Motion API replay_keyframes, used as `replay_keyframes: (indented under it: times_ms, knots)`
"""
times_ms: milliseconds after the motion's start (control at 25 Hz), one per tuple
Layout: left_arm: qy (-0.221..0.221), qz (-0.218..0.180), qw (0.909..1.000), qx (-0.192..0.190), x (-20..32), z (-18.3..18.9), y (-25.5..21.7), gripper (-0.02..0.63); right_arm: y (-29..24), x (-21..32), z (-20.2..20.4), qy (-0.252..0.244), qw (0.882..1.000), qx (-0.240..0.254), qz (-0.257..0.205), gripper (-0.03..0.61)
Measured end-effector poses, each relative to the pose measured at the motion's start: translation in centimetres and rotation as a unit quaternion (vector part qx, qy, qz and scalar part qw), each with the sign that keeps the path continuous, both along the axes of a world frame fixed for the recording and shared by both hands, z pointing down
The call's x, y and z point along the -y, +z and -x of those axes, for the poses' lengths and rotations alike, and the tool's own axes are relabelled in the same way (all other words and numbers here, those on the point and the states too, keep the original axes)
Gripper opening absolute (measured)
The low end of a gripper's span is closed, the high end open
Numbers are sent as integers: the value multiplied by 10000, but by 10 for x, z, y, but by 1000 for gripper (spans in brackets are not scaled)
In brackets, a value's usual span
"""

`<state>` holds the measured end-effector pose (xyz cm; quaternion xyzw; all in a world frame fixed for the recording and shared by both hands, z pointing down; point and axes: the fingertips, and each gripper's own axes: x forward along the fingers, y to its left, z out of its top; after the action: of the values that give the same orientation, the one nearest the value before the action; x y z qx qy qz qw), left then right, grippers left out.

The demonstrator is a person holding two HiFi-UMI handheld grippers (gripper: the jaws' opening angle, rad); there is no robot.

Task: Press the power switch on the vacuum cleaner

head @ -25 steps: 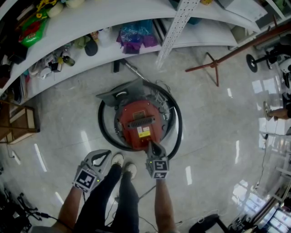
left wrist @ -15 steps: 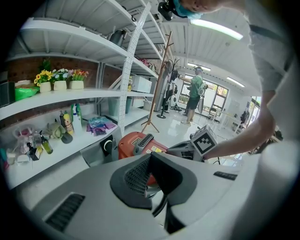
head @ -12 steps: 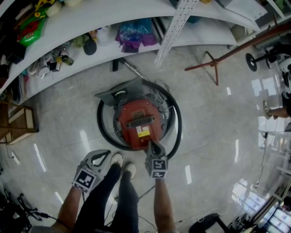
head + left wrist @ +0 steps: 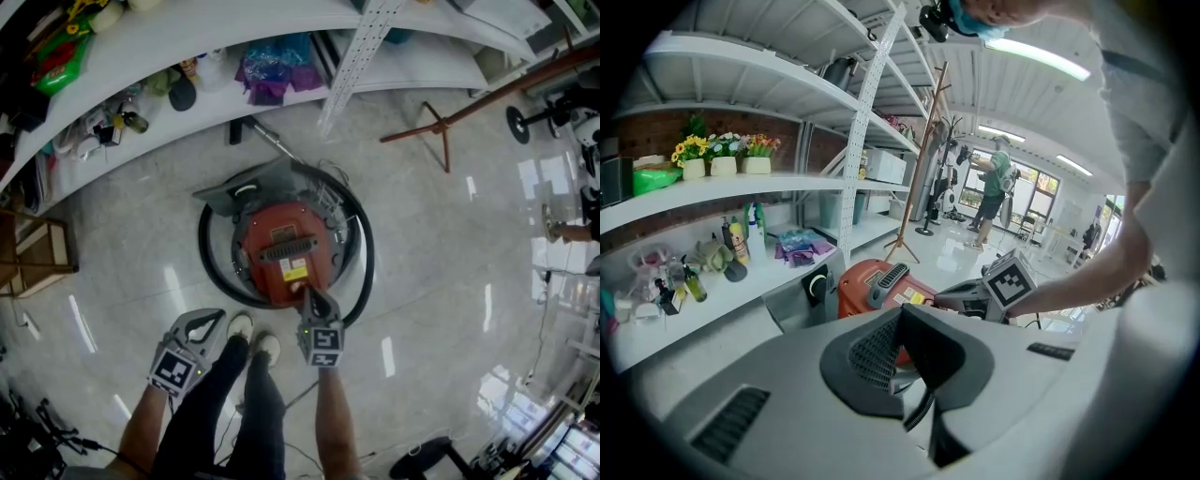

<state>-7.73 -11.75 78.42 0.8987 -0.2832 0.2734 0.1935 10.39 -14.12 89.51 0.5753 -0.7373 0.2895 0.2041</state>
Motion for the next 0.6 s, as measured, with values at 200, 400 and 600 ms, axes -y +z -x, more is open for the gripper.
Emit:
replay_keyframes:
  times_ms: [200,400,600]
  knots:
    - [-8,48,10000,0,-5,1,5,-6,3,-1,1,-38,9999,-108,24,12]
    - [-3,-28,10000,-24,0,1,2,-6,2,0,-1,7,9999,-115,33,12]
    - [-21,-45,10000,-29,0,5,1,-6,4,-1,1,75,9999,20,68,12]
